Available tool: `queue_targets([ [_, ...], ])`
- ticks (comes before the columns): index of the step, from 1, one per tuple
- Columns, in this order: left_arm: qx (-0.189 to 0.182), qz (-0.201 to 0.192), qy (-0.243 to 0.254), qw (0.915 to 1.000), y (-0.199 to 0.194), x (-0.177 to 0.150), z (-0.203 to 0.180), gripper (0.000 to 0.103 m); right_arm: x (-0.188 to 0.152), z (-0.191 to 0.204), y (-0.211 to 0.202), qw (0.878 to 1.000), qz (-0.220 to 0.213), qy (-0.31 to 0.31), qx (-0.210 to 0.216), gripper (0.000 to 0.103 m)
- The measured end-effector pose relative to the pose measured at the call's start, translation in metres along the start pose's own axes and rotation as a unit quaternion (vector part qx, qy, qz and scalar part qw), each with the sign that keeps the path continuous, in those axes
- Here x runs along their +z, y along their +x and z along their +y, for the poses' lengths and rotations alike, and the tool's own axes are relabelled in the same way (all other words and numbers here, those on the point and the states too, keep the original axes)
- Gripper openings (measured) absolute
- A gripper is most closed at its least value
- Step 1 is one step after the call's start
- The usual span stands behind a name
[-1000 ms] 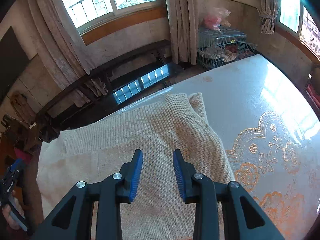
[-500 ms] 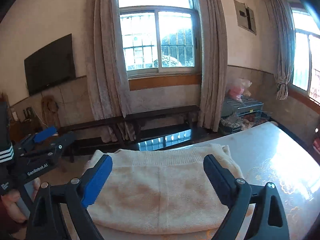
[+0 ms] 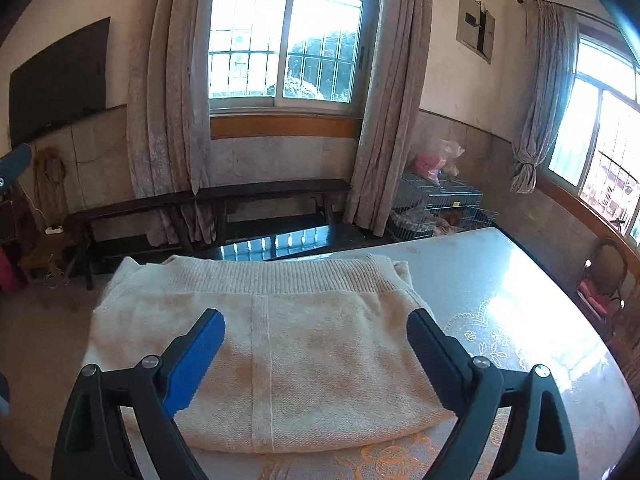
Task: Fold clothes
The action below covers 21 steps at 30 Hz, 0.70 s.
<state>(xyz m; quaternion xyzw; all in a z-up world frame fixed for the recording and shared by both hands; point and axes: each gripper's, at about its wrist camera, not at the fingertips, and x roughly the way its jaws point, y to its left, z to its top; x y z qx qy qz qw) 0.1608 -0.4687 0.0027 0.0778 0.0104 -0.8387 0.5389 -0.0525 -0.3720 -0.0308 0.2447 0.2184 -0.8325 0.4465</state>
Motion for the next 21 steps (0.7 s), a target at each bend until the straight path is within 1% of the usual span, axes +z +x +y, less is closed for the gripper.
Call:
queue_targets([
  [3, -0.021, 0.015, -0.021, 0.9994, 0.003, -0.005, 0.001, 0.103, -0.006, 0.002, 0.018, 0.999, 0.016, -0.002, -0.040, 0.094],
  [5, -0.036, 0.029, -0.029, 0.9985, 0.007, -0.008, 0.002, 0.103, -0.008, 0.001, 0.025, 0.999, 0.027, 0.000, -0.031, 0.094],
  [7, -0.043, 0.045, -0.028, 0.9976, 0.011, -0.011, -0.001, 0.103, -0.010, -0.001, 0.030, 0.999, 0.037, 0.002, -0.022, 0.094],
  [9, -0.056, 0.065, -0.029, 0.9959, 0.016, -0.013, -0.003, 0.103, -0.011, -0.008, 0.033, 0.999, 0.042, 0.021, 0.002, 0.094],
  [11, -0.075, 0.089, -0.040, 0.9923, 0.021, -0.014, -0.004, 0.103, -0.011, -0.014, 0.034, 0.998, 0.046, 0.039, 0.019, 0.094],
  [13, -0.076, 0.119, -0.048, 0.9888, 0.030, -0.017, -0.004, 0.103, -0.012, -0.020, 0.034, 0.997, 0.046, 0.053, 0.026, 0.094],
  [17, -0.050, 0.136, -0.042, 0.9885, 0.037, -0.022, -0.005, 0.103, -0.014, -0.023, 0.030, 0.997, 0.046, 0.055, 0.020, 0.094],
  [21, -0.020, 0.161, -0.040, 0.9859, 0.043, -0.025, -0.001, 0.103, -0.017, -0.022, 0.030, 0.997, 0.054, 0.042, 0.017, 0.094],
])
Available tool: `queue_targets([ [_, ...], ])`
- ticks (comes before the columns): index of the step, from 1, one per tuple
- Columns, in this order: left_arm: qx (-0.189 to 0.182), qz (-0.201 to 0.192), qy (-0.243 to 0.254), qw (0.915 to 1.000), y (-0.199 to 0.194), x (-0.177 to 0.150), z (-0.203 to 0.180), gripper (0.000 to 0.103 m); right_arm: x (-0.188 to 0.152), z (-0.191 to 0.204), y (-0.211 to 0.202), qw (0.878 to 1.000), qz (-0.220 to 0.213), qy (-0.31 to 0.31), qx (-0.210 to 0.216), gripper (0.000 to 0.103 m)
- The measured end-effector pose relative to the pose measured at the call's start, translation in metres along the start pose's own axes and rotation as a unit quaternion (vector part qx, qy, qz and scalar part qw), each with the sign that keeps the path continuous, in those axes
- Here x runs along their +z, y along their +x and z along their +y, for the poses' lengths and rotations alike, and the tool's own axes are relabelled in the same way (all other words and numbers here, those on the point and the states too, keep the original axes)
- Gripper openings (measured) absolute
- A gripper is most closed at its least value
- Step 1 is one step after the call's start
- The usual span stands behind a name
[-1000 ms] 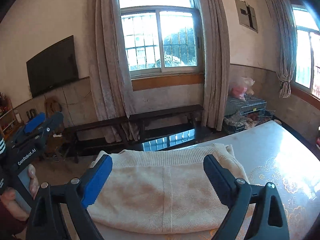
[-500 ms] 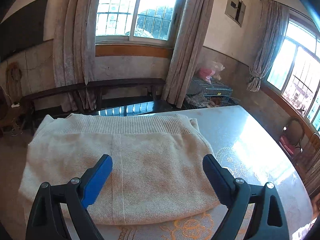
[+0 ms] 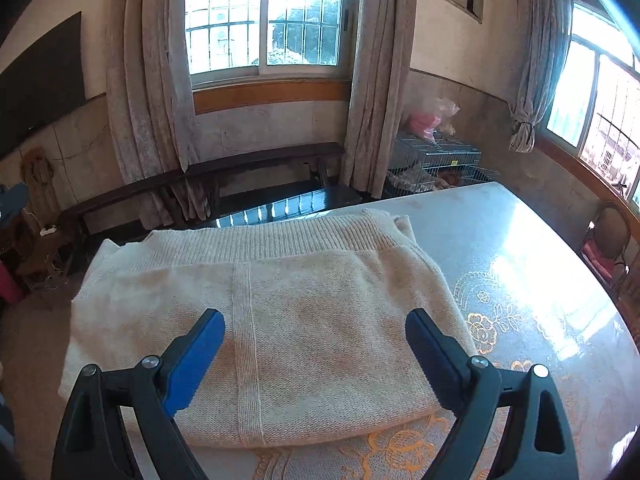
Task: Fold clothes
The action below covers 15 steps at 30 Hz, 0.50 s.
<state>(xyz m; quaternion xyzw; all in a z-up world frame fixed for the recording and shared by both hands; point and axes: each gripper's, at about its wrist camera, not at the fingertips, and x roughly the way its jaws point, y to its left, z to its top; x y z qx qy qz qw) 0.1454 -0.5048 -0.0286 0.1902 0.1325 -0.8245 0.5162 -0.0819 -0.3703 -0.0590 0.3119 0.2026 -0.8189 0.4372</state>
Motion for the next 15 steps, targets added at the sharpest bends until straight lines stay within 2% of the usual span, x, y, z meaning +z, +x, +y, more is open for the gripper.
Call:
queue_targets([
  [5, 0.008, -0.022, 0.016, 0.9996, -0.008, 0.002, 0.002, 0.103, -0.002, 0.004, 0.001, 1.000, 0.004, -0.014, -0.006, 0.094],
  [9, -0.019, -0.025, 0.005, 0.9995, -0.013, 0.006, 0.006, 0.103, -0.002, 0.007, 0.001, 1.000, 0.007, -0.025, -0.008, 0.094],
  [15, -0.028, -0.028, 0.000, 0.9992, -0.010, 0.009, 0.007, 0.103, -0.002, 0.006, 0.001, 0.999, 0.011, -0.033, -0.017, 0.094],
])
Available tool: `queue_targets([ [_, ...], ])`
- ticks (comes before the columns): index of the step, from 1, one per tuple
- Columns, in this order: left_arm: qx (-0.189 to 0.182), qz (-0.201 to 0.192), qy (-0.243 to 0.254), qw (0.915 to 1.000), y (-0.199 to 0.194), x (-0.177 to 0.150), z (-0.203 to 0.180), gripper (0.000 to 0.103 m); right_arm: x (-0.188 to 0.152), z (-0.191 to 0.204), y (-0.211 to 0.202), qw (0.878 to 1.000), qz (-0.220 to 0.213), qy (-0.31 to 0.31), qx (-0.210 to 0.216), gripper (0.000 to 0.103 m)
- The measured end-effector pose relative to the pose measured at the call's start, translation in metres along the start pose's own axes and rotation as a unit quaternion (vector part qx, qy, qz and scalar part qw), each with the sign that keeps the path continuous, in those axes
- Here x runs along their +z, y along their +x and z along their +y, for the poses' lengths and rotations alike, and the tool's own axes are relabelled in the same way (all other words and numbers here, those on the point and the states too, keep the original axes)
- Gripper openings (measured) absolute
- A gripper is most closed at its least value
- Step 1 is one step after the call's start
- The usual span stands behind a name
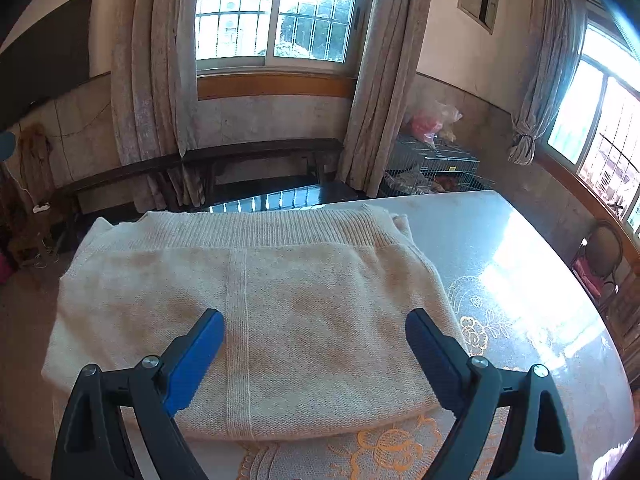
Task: Fold clothes
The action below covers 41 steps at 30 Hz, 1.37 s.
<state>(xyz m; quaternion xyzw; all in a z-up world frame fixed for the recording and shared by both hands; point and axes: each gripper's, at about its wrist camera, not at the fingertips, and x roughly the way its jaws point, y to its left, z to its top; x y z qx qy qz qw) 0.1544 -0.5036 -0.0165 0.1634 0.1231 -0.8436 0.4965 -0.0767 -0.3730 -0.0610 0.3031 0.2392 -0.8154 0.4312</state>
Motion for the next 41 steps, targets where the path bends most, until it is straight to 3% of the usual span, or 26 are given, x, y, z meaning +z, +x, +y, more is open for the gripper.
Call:
queue_targets([
  [13, -0.004, -0.001, 0.023, 0.9997, 0.006, -0.006, -0.007, 0.103, -0.002, 0.005, 0.012, 0.999, 0.026, -0.025, -0.015, 0.094],
  [25, -0.028, 0.021, 0.008, 0.9994, 0.008, -0.007, -0.006, 0.103, -0.005, 0.007, 0.017, 0.998, 0.040, -0.039, -0.027, 0.094],
  [41, -0.029, 0.045, 0.023, 0.9983, 0.010, -0.013, -0.012, 0.103, -0.009, 0.005, 0.020, 0.996, 0.061, -0.051, -0.040, 0.094],
])
